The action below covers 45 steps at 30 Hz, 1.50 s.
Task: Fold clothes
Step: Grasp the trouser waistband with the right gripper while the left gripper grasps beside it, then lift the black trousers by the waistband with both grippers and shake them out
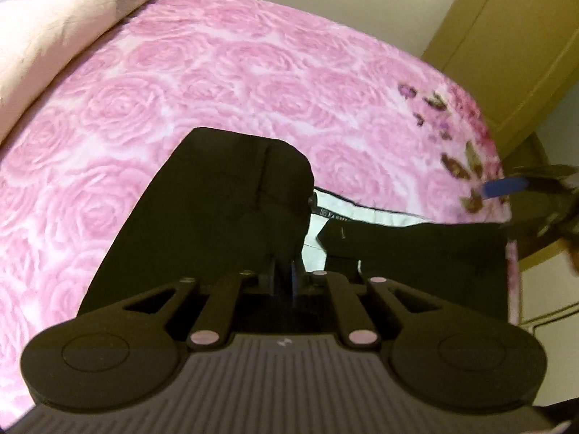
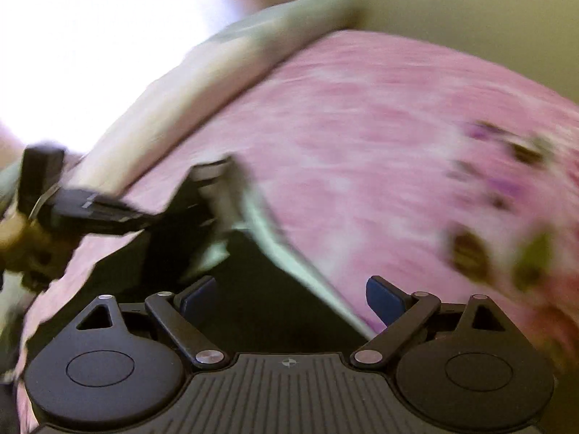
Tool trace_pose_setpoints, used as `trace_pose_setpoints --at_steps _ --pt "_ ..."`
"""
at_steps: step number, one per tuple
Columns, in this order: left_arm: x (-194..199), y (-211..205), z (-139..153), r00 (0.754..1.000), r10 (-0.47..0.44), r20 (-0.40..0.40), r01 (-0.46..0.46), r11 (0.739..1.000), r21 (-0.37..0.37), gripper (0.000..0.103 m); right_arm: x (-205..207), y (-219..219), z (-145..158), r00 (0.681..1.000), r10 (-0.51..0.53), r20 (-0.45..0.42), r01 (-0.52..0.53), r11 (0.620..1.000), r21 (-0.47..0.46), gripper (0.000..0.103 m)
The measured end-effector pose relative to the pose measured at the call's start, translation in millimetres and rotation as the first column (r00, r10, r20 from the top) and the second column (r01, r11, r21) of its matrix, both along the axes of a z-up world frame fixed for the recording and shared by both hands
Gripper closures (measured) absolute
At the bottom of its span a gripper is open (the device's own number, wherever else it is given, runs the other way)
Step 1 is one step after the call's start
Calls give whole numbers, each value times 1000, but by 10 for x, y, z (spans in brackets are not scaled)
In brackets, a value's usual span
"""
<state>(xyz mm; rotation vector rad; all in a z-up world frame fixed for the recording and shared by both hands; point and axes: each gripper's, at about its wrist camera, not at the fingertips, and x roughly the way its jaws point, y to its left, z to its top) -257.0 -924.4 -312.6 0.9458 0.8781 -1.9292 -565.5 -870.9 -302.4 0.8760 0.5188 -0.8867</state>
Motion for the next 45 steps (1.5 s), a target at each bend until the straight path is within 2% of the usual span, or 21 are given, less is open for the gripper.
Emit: trace_pose_setpoints --at_steps 4,6,7,10,12,14,16,19,22,24,25,28,30,32,34,35,37,39,41,43,45 --pt "106 87 153 990 -57 -129 52 998 -42 103 531 -357 -217 976 207 -61 -208 978 -2 11" --pt "149 123 230 978 -84 -190 73 995 -63 103 748 -500 -356 949 293 -116 -294 956 9 17" --pt "168 130 248 977 -83 -198 71 995 -67 103 811 -542 -431 934 325 -147 -325 945 21 26" --pt "139 148 262 981 -94 -167 82 994 -76 103 946 -594 -645 892 384 -237 -379 923 69 29" --pt "44 144 248 986 -114 -119 104 991 -89 102 907 -571 -676 891 373 -260 -371 927 57 35" --pt "-70 132 224 989 -134 -62 127 987 -103 79 832 -561 -684 900 349 -262 -347 936 55 75" --pt "-243 102 180 986 -169 1 168 980 -108 57 678 -578 -631 935 288 -206 -280 957 70 102" --pt "-577 83 65 964 -250 94 259 961 -99 49 427 -407 -440 960 230 -161 -228 973 31 102" --pt "-945 94 -172 898 -335 284 371 925 -82 49 268 -178 -283 975 186 -122 -186 982 10 102" --pt "-1066 100 -346 860 -353 368 401 914 -63 64 198 13 -164 979 174 -105 -176 984 -16 102" --pt "-1076 90 -397 856 -359 371 406 912 -52 73 187 105 -109 979 176 -102 -179 983 -30 102" --pt "-974 107 -336 875 -351 334 390 919 -57 95 249 299 43 977 190 -98 -197 978 -64 102" --pt "-829 129 -162 906 -345 246 373 925 -77 99 252 471 137 974 203 -96 -211 974 -77 102" --pt "-551 116 84 938 -348 9 347 934 -82 103 225 592 195 972 213 -97 -221 972 -78 102" --pt "-268 39 251 924 -310 -226 307 951 -50 103 200 646 203 972 216 -97 -223 972 -72 102" --pt "-195 -8 273 907 -300 -296 309 951 -16 103 192 663 196 971 217 -98 -224 972 -69 102" --pt "-188 -76 198 904 -299 -305 317 949 10 103 186 690 179 970 220 -102 -227 972 -64 102" --pt "-264 -119 51 932 -284 -224 295 955 16 100 191 685 136 971 217 -104 -224 973 -54 102" --pt "-364 -96 -38 945 -287 -155 291 957 3 88 208 653 132 969 220 -112 -227 972 -60 102" --pt "-421 6 -12 944 -298 -146 296 955 -34 72 227 594 167 969 221 -115 -230 970 -77 102" --pt "-470 141 57 930 -333 -157 326 943 -65 65 228 518 209 970 215 -109 -225 971 -83 102"
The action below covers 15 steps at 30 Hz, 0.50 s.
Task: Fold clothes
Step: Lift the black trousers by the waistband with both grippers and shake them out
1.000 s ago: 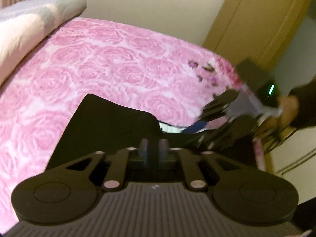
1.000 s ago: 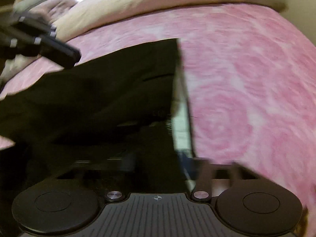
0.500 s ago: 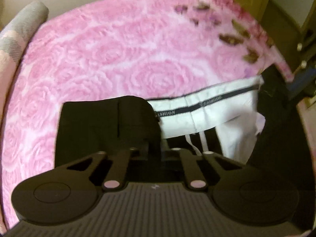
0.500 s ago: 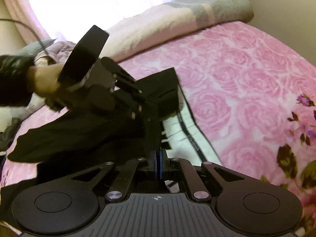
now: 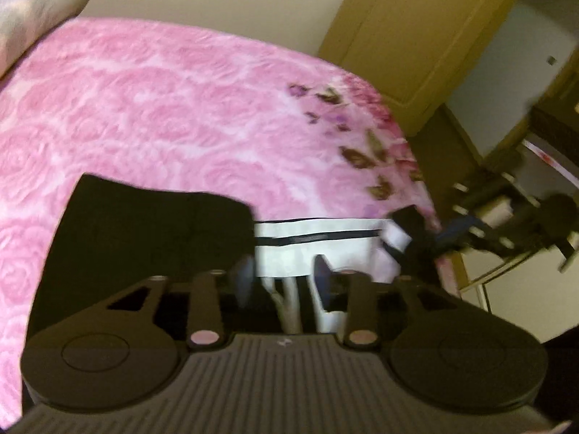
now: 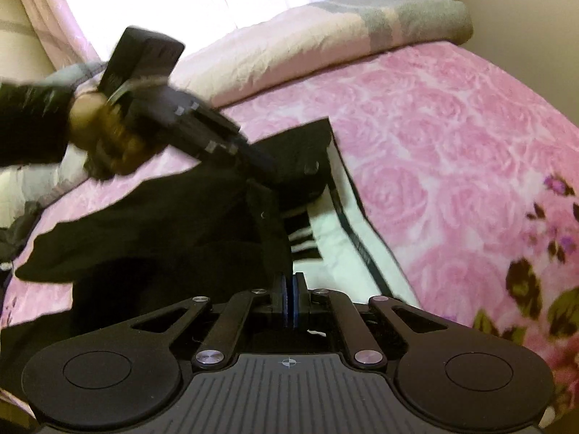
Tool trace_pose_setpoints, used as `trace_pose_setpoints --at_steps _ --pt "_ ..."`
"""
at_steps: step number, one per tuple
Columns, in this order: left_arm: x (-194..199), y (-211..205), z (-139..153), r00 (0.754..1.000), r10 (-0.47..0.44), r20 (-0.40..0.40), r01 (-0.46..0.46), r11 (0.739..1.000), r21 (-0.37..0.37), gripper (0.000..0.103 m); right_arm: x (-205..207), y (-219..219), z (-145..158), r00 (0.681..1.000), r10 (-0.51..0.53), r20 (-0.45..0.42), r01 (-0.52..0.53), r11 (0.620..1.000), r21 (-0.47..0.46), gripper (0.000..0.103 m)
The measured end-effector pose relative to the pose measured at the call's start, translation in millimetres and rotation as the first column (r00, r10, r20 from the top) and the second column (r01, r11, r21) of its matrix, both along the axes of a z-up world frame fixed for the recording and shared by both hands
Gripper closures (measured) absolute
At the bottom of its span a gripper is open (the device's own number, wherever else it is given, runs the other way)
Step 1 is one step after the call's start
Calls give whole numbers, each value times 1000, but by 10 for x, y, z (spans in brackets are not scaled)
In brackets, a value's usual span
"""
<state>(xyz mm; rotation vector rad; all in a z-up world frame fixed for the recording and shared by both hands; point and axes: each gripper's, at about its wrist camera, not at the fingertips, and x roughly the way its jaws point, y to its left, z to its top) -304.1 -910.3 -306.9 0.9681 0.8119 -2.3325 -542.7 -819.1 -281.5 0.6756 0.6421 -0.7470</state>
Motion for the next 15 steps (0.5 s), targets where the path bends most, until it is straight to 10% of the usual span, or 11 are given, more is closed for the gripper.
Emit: trace_pose_setpoints --at_steps 5,7,9,15 --pt "-216 319 13 991 -135 14 136 990 -41 46 43 -102 96 999 40 -5 -40 999 -35 102" --pt "-330 347 -81 983 -180 22 181 983 -17 60 78 -101 148 997 72 -18 -73 996 -53 102" --pt "-400 374 -135 981 -190 21 190 982 7 97 88 -107 183 996 90 -25 -91 994 -63 102" --pt "-353 670 46 990 -85 110 96 990 -105 102 -48 -311 217 998 65 -15 -65 996 -62 100"
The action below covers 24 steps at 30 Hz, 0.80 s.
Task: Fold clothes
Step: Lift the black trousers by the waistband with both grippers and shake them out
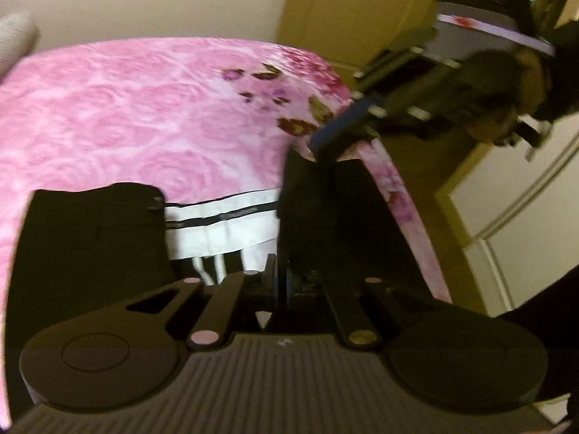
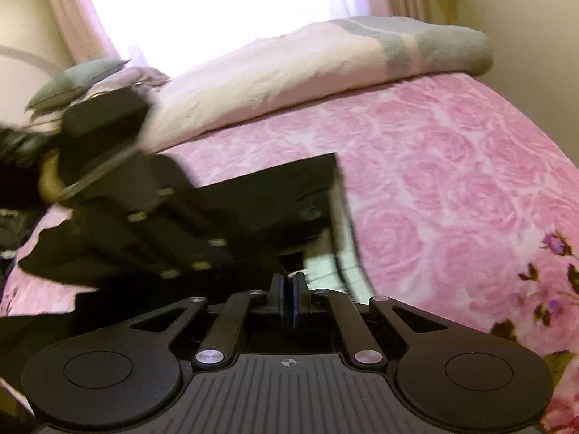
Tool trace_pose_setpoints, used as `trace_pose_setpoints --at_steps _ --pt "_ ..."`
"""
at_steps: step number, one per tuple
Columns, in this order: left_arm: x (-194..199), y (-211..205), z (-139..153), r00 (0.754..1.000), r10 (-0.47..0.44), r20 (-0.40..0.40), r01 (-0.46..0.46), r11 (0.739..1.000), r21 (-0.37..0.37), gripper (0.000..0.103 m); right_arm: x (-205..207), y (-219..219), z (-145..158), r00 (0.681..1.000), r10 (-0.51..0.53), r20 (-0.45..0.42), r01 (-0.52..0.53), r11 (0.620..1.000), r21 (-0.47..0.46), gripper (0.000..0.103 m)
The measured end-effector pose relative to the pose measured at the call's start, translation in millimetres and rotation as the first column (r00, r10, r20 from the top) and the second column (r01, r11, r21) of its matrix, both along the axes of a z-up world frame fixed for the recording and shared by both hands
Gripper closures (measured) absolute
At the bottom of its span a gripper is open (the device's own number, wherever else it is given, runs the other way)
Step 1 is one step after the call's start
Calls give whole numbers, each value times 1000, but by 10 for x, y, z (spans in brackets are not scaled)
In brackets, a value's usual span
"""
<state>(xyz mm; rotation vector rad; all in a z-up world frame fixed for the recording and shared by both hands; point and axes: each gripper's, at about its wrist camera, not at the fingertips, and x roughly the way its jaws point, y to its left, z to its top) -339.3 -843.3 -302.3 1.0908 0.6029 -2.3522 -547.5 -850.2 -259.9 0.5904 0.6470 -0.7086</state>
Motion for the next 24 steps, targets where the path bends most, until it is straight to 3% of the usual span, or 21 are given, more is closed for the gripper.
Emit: trace_pose_setpoints --at_steps 1,2,3,4,7,10,12,14,15,16,17,19,21,24 --pt "3 77 40 1000 11 19 -11 1000 -27 102 -31 -81 -15 1000 2 2 -2 1000 -4 81" --pt "-6 139 64 999 19 36 -17 999 -50 102 -53 -172 -42 1000 7 4 -7 1000 -14 34" --pt "-23 186 79 998 25 51 -21 997 -69 102 -59 -278 -89 1000 27 14 -27 999 -26 17" --pt "-38 234 91 998 31 63 -26 996 -84 102 -56 -391 -144 998 54 28 -53 998 -38 13" --pt "-79 365 100 996 50 80 -42 993 -106 102 118 -775 -360 979 201 40 -200 979 -34 13" --pt "-115 457 99 994 63 95 -52 992 -117 102 435 -1073 -587 913 408 -11 -407 910 -82 14" --pt "-129 510 84 991 73 108 -60 991 -119 102 652 -1195 -731 839 540 -63 -544 834 -95 24" --pt "-118 535 64 989 95 110 -82 990 -115 102 824 -1251 -835 759 645 -87 -651 755 -80 41" --pt "-106 543 61 988 109 109 -96 989 -114 102 902 -1270 -880 717 690 -95 -697 714 -72 50" --pt "-102 545 64 987 121 109 -109 987 -117 102 951 -1298 -905 696 711 -95 -717 696 -47 70" --pt "-99 548 73 985 131 111 -117 985 -123 102 974 -1334 -913 695 714 -88 -717 697 -9 87" --pt "-108 548 118 984 137 117 -119 981 -151 102 994 -1410 -909 702 708 -70 -704 706 76 90" --pt "-137 542 185 983 126 133 -99 976 -195 102 913 -1521 -803 744 667 -13 -647 726 234 94" --pt "-192 513 236 982 100 162 -58 968 -242 102 728 -1691 -680 818 566 107 -544 697 467 97"
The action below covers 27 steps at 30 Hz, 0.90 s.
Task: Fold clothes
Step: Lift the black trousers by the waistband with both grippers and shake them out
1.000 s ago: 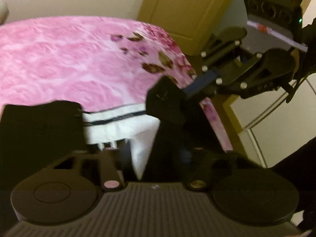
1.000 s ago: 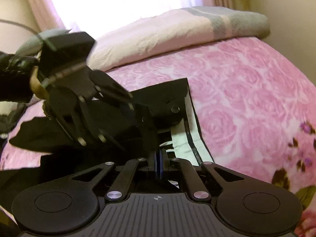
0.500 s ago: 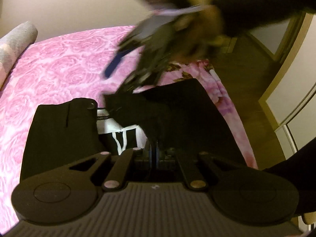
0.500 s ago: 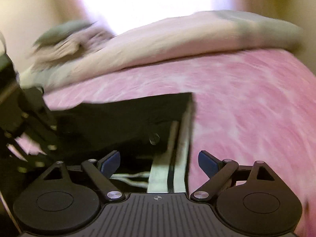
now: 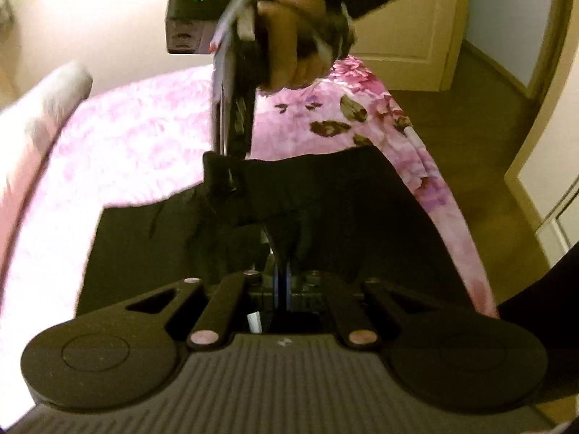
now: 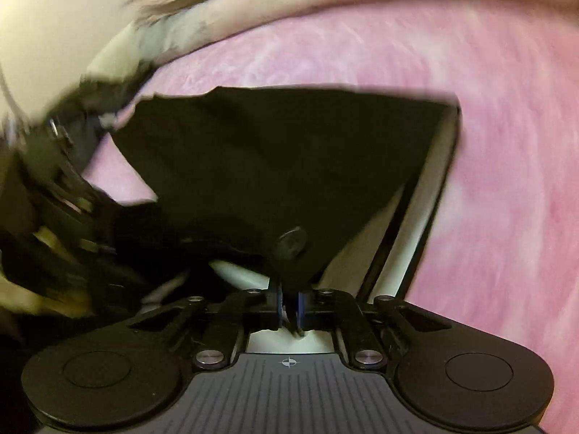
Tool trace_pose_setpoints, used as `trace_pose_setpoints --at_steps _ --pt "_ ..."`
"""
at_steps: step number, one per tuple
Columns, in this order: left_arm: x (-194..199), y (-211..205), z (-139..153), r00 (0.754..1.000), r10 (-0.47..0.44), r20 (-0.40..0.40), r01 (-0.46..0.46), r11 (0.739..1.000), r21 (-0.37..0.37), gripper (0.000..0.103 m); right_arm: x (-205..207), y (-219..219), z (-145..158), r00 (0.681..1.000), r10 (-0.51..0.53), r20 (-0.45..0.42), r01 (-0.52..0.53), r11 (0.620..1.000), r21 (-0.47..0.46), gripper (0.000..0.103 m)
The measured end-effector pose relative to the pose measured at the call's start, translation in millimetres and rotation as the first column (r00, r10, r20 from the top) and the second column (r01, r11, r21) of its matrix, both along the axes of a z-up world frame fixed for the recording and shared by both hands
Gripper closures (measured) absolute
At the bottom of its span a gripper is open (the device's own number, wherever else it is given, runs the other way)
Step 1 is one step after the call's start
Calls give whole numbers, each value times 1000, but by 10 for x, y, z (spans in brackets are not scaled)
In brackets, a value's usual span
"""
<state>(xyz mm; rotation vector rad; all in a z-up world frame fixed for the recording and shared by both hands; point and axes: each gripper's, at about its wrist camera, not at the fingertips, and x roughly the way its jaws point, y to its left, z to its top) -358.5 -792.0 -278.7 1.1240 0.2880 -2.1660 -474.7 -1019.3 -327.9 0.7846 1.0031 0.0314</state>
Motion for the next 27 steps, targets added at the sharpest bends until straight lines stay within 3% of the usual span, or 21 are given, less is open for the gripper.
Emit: trace_pose_setpoints --at_steps 2,4,6,7,8,10,13,16,17,19,21,24,27 --pt "-6 -47 -6 1000 4 5 -4 1000 -7 102 -107 -107 -2 997 -73 4 71 989 127 97" --pt "6 -110 -47 999 33 2 -33 999 3 101 -128 -152 -75 993 -118 -11 119 985 127 97" --pt "32 -202 -134 996 86 11 -86 996 26 98 -98 -131 -187 988 -150 -47 153 986 66 96" --pt "47 -268 -201 993 119 17 -119 992 46 96 -78 -109 -250 982 -175 -69 177 984 20 78" --pt "62 -334 -267 988 152 23 -153 986 66 93 -78 -70 -308 975 -201 -98 198 979 -38 52" --pt "126 -511 -401 973 230 17 -231 966 115 90 -109 45 -337 961 -252 -113 233 960 -156 34" --pt "220 -776 -561 944 328 22 -327 932 158 90 -251 170 -285 926 -371 -75 340 902 -267 34" --pt "309 -882 -563 926 377 32 -377 913 157 90 -571 259 -117 845 -535 21 519 810 -273 34" --pt "345 -873 -526 922 386 31 -386 911 144 90 -628 317 -59 832 -552 49 543 796 -267 34" --pt "465 -760 -431 911 412 32 -412 902 129 90 -681 470 65 831 -547 103 554 794 -250 34" --pt "633 -586 -355 895 443 47 -445 887 125 90 -606 621 110 870 -483 103 493 839 -230 34" --pt "962 -268 -278 862 496 107 -507 850 140 90 -339 877 -44 939 -344 12 334 903 -272 34" --pt "1241 150 -249 818 542 196 -571 805 159 90 -142 945 -284 953 -301 -45 276 917 -287 34"
